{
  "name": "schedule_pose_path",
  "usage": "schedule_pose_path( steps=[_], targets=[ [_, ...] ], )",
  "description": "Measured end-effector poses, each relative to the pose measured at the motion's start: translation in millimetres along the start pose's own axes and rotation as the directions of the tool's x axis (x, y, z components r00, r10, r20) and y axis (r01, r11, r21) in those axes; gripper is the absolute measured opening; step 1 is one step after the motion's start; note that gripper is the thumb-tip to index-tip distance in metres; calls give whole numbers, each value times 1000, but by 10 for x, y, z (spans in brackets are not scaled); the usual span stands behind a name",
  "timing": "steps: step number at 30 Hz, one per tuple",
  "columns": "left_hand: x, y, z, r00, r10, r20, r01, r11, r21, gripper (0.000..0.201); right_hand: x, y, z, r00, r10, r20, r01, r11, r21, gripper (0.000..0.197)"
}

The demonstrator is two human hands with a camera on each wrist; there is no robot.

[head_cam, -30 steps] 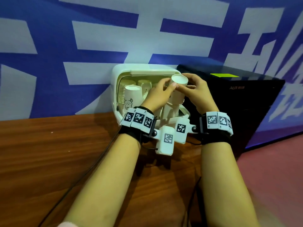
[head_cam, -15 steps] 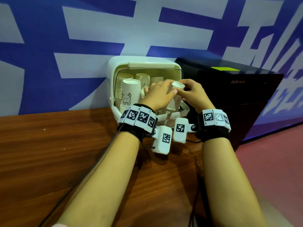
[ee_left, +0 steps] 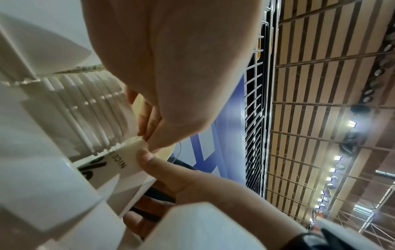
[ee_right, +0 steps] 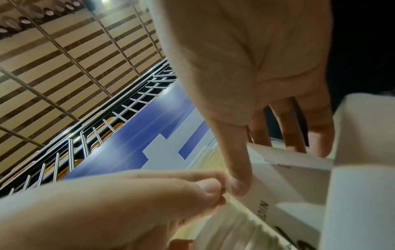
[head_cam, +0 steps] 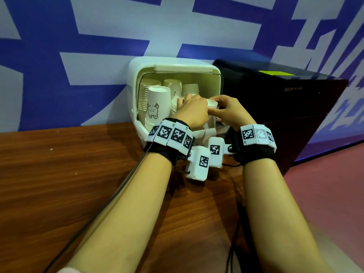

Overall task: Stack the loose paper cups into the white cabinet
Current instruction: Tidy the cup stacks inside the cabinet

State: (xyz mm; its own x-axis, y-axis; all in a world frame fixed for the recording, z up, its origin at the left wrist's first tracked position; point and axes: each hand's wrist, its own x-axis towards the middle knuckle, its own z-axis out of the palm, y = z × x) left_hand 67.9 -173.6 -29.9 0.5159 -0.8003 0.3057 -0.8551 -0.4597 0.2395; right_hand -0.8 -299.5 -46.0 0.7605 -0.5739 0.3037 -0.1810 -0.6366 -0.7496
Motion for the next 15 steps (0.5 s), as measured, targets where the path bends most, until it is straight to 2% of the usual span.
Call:
schedule_pose_path(
  steps=[8,15],
  targets=[
    [-18,-29,-25,1000,-8,-20,7,999,-53,32,52,-24,54,999,13,-29,-14,1000,-27,47],
    [-47,-75,-73,999,28,24,-25,996,-91,38,47,-12,43,999,1,-36,-3,999,-51,48]
  ],
)
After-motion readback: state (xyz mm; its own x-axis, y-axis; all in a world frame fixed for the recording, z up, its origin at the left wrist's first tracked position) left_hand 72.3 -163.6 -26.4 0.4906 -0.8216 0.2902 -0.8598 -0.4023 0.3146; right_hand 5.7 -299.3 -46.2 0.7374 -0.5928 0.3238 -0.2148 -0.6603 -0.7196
